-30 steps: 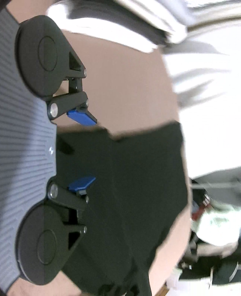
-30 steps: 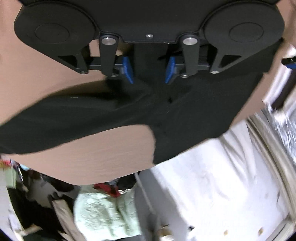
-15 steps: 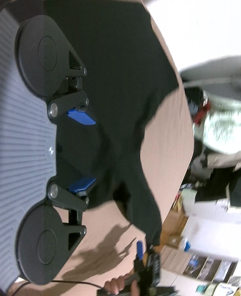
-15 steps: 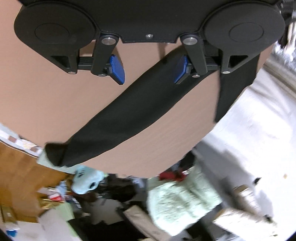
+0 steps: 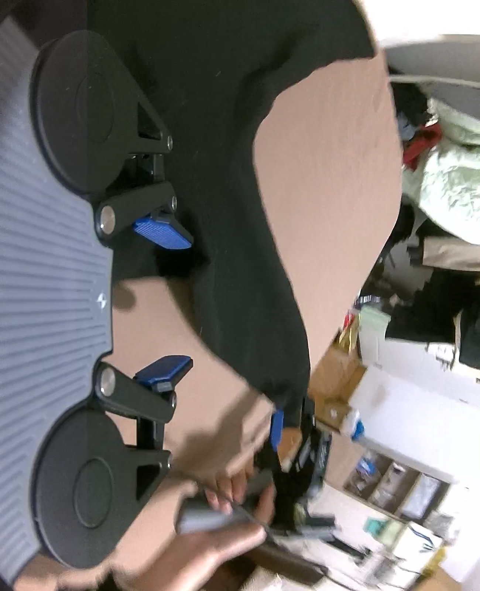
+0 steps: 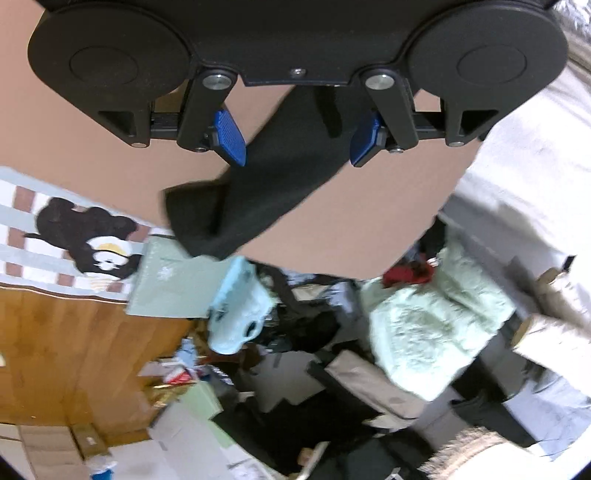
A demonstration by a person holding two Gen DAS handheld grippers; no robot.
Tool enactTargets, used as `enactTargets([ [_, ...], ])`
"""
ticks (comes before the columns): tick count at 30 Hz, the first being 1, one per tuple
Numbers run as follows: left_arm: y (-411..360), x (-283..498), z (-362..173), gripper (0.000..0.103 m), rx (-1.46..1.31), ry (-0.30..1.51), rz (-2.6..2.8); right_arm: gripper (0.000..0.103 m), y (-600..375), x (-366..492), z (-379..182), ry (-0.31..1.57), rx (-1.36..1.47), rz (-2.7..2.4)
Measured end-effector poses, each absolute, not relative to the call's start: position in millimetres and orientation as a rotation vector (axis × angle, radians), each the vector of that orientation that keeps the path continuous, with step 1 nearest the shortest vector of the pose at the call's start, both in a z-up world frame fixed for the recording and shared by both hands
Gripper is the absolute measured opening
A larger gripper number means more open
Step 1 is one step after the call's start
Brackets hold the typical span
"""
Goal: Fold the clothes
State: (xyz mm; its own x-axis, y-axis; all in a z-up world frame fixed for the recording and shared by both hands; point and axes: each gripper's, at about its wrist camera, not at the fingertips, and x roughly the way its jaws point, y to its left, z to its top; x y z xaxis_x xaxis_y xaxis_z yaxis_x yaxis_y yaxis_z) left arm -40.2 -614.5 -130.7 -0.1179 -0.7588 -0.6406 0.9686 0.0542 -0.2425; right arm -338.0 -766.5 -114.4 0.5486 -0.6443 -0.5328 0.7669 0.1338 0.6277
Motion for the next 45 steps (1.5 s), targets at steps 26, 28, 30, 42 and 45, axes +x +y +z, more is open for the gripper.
enactTargets([
  [26, -448, 54, -60, 0.063, 0.096, 0.727, -1.150, 0.007, -626, -163, 50, 0.243, 0.135, -0.577],
  [28, -425, 59, -52, 0.063, 0.080, 0.714, -1.123, 0.007, -597, -135, 63, 0.224, 0.128, -0.492],
  [30, -405, 65, -50, 0.064, 0.055, 0.718, -1.100, 0.007, -569, -108, 68, 0.215, 0.132, -0.419],
  [42, -335, 119, -96, 0.067, -0.225, 0.872, -0.942, 0.017, -429, -14, -13, 0.362, 0.088, -0.179],
  [45, -324, 134, -109, 0.067, -0.313, 0.932, -0.908, 0.049, -416, -15, -38, 0.459, 0.047, -0.089],
])
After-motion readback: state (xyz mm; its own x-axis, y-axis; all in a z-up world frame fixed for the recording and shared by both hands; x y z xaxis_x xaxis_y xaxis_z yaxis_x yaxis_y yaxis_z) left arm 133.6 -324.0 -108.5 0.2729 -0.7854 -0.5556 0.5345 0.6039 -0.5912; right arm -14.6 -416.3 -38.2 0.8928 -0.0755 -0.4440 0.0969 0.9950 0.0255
